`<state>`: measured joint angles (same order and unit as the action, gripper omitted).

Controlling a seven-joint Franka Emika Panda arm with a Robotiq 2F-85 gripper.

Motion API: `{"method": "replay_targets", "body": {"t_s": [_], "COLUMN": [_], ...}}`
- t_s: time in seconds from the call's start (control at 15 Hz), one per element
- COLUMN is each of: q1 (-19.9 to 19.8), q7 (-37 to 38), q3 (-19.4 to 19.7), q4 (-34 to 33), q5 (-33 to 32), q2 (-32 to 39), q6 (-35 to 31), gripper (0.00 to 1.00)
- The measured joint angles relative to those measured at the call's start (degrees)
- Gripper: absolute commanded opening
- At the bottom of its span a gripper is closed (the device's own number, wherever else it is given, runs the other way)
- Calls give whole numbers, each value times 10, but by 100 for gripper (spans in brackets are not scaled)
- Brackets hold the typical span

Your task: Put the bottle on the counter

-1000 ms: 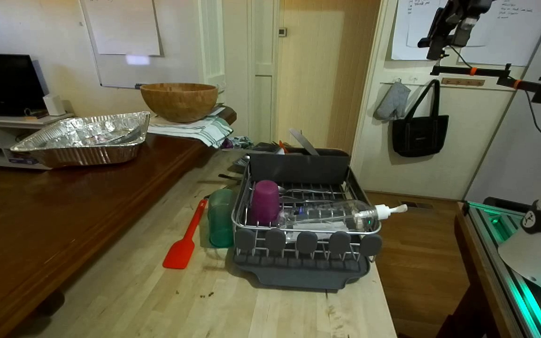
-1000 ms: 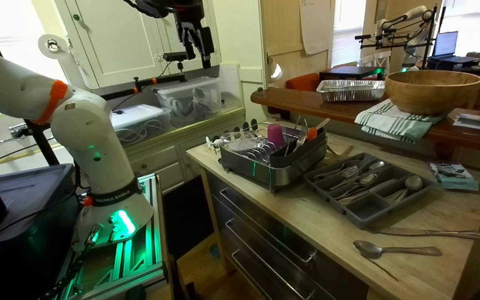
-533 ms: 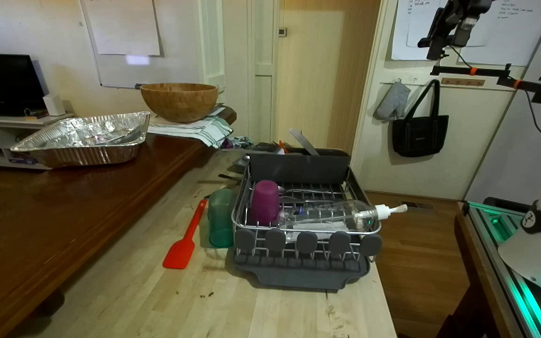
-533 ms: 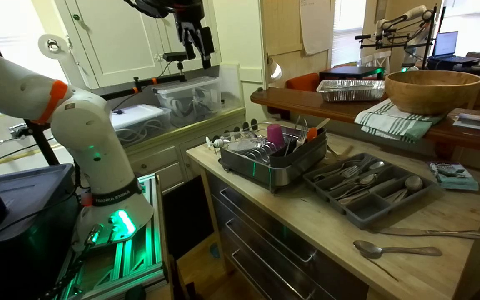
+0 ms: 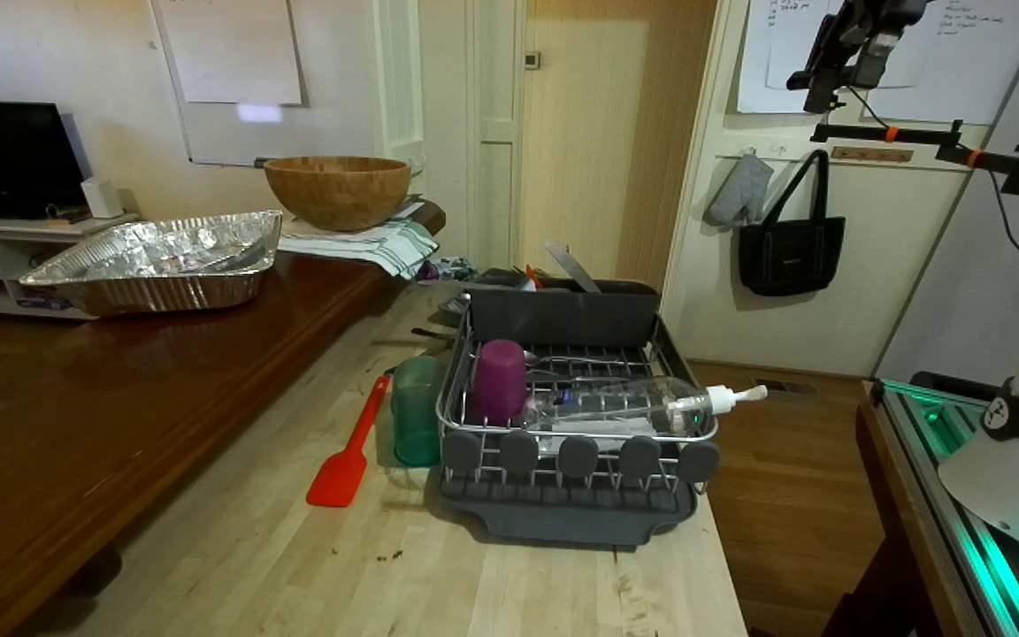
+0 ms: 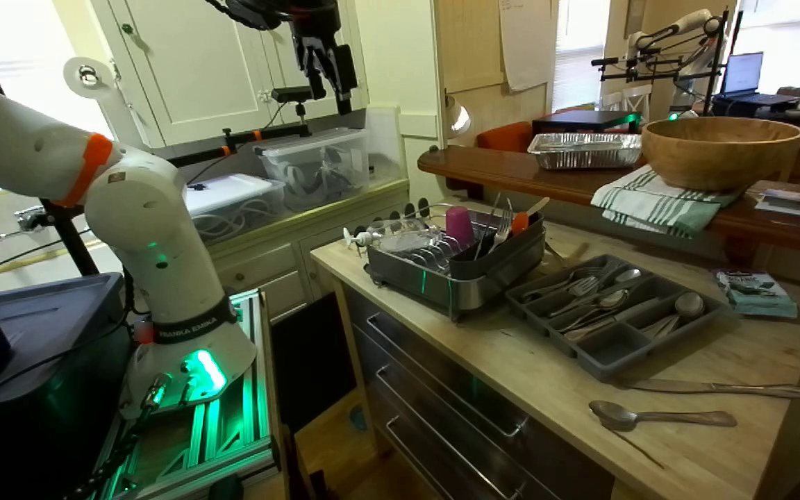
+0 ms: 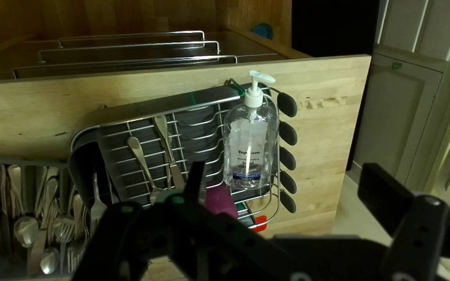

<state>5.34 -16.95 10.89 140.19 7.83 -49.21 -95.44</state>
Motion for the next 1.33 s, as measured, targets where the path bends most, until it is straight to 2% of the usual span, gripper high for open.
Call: {"method": "replay_targets", "body": {"t_s": [1.33], "q1": [0], "q7": [0], "q3": [0], "q4": [0], "q5": [0], "q2": [0], "q6": [0], "gripper": [100]}}
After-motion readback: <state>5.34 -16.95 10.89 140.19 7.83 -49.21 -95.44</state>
